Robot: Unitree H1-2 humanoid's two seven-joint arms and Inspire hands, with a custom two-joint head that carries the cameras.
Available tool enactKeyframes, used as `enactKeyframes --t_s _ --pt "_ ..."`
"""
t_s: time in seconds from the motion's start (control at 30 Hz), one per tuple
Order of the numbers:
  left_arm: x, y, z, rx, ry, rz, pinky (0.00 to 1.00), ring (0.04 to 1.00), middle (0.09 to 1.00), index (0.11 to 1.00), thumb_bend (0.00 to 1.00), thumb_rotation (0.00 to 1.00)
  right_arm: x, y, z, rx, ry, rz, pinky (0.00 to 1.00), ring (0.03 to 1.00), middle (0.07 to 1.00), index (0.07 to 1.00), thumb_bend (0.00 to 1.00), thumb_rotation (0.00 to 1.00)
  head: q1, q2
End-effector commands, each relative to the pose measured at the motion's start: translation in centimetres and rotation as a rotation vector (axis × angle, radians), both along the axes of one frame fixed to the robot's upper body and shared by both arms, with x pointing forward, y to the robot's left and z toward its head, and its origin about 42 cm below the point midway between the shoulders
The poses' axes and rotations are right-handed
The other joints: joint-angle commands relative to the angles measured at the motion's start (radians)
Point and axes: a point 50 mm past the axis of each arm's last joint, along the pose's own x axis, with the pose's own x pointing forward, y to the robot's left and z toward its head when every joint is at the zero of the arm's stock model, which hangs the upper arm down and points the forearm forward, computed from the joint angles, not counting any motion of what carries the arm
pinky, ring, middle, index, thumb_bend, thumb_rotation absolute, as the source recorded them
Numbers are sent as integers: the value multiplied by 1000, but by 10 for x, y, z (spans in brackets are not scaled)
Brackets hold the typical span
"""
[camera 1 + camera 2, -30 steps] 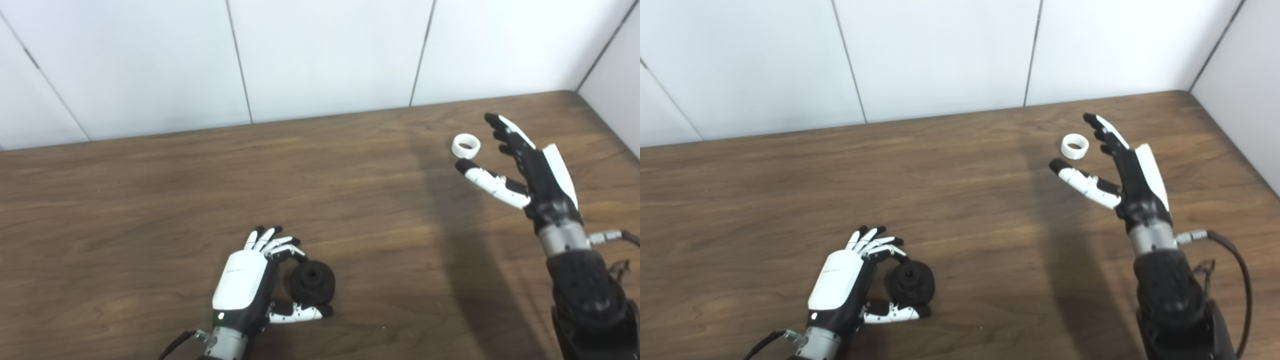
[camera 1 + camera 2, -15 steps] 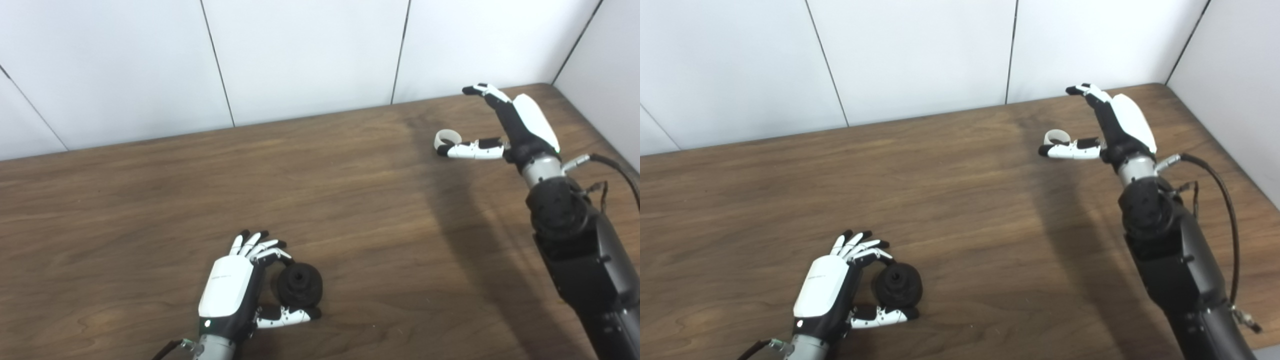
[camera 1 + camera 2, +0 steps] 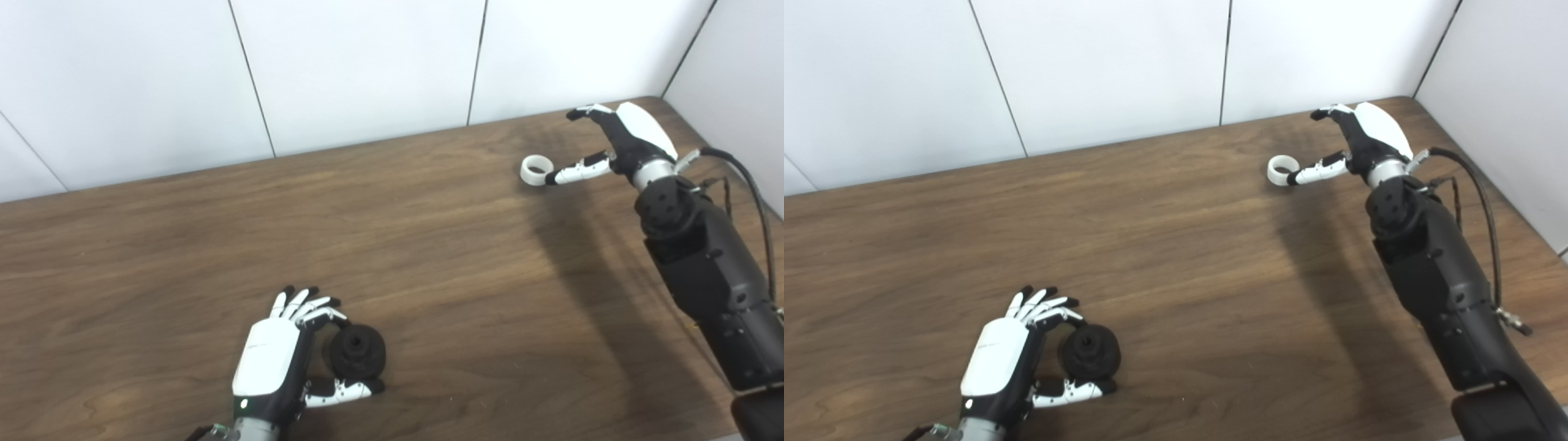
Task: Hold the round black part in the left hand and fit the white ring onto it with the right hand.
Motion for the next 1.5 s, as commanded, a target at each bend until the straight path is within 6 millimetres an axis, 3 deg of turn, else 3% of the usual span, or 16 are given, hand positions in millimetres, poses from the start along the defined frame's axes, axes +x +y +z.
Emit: enactKeyframes --t_s 0.0,0.4,1.47 --pt "-7 12 -7 51 29 11 1000 907 785 483 524 53 12 -5 36 -54 -66 -2 914 948 927 799 833 256 -1 0" --pt "-8 12 -3 51 40 18 1000 911 789 484 524 54 36 2 38 -88 29 23 938 963 930 788 844 258 1 3" --pt "-10 10 1 50 37 27 1000 902 781 484 524 54 47 15 24 -142 115 72 967 965 920 719 820 243 23 19"
